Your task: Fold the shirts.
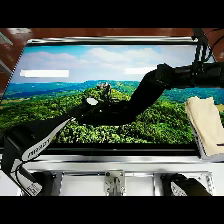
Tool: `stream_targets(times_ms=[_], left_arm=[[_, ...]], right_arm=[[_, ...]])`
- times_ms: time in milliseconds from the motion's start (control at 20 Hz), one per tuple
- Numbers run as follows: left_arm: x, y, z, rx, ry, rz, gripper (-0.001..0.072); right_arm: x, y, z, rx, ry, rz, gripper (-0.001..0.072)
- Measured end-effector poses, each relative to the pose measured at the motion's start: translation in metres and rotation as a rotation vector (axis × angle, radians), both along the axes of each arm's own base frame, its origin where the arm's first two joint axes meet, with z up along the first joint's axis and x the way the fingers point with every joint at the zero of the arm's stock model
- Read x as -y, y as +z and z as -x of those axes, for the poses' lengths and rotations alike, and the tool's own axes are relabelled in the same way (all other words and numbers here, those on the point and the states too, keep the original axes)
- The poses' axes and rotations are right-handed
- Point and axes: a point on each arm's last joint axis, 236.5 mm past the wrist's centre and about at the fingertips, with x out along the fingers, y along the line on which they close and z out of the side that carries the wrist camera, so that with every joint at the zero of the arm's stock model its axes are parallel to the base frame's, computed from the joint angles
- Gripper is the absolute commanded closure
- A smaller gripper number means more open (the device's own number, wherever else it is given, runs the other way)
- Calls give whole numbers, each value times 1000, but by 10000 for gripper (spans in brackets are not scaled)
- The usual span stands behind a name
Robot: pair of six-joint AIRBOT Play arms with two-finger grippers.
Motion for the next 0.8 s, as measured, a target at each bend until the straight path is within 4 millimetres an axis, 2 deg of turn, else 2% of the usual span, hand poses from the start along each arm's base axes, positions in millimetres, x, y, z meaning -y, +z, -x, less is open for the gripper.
stream_targets(times_ms=[50,150,250,350,450,600,650,700,750,800], left_arm=[[-11,13,-12,32,16,9,676],[-50,50,-46,129,70,11,676],[-106,98,-77,242,132,4,676],[-172,154,-98,356,211,-7,675],[-240,211,-103,466,293,-19,675],[-316,283,-78,597,361,-43,674],[-331,300,-65,626,371,-52,674],[-340,316,-49,647,361,-54,674],[-343,326,-33,662,338,-56,674],[-345,336,-18,680,320,-63,674]], right_arm=[[-1,-3,1,-12,2,7,644],[-11,-16,0,-41,33,26,645],[-34,-37,-4,-66,96,45,645],[-71,-62,-12,-80,163,53,645],[-117,-91,-23,-71,210,45,645],[-197,-143,-27,-98,250,-21,618],[-220,-161,-25,-121,253,-49,503],[-241,-179,-21,-152,249,-80,195],[-257,-193,-18,-179,245,-106,104],[-268,-203,-15,-198,242,-130,104]])
